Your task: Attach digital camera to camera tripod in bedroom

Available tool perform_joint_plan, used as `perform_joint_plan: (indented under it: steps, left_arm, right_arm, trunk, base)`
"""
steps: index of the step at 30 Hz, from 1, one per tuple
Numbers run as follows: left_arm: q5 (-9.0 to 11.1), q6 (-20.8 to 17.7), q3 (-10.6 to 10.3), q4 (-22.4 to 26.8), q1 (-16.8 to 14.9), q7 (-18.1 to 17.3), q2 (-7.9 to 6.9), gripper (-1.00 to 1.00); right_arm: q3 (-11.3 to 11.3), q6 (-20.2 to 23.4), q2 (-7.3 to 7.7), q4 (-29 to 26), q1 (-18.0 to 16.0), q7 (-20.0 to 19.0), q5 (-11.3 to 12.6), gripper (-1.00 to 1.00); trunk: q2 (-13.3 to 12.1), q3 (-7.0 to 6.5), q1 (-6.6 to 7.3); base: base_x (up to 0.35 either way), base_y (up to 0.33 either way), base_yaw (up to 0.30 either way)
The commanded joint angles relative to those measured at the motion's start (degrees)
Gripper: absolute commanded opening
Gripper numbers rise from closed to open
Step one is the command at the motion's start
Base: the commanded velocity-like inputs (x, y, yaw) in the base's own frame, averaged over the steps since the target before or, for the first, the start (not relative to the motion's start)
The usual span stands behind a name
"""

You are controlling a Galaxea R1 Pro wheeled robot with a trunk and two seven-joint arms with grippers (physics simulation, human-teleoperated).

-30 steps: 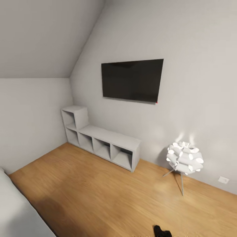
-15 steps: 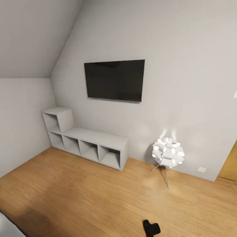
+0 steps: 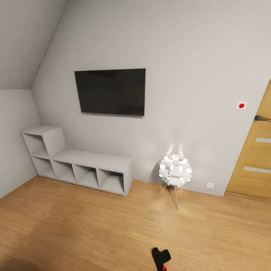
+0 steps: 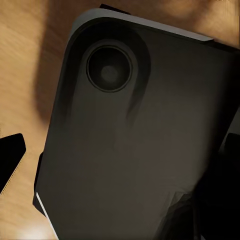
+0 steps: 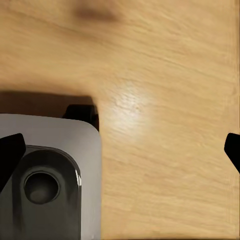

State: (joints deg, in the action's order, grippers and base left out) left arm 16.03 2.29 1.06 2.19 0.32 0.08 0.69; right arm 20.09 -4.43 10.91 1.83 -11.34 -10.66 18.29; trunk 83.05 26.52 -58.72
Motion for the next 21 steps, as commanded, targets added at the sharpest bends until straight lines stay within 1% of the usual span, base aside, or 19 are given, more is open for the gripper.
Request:
perform_joint_plan:
  steps: [1,8,21]
  left_arm:
    - [0.2,0.1,0.1,0.1,0.0,0.0,0.01,1.0]
    - [0.2,0.1,0.1,0.1,0.0,0.0,0.01,1.0]
    - [0.2,0.1,0.1,0.1,0.0,0.0,-0.07,1.0]
  right_arm:
    - [0.5,-0.3,-0.01,0.2,-0.1,-0.3,0.6,1.0]
    - [0.5,-0.3,-0.01,0.2,-0.1,-0.3,0.6,1.0]
    - [0.5,-0.3,0.02,0.2,-0.1,-0.3,0.6,1.0]
  trunk:
    - [0.0,0.05,-0.01]
    - [0.0,0.05,-0.01]
    - [0.0,0.05,-0.01]
  base:
    - [0.059,0.0,-0.281]
    - [0.052,0.0,-0.281]
    - [0.004,0.0,-0.281]
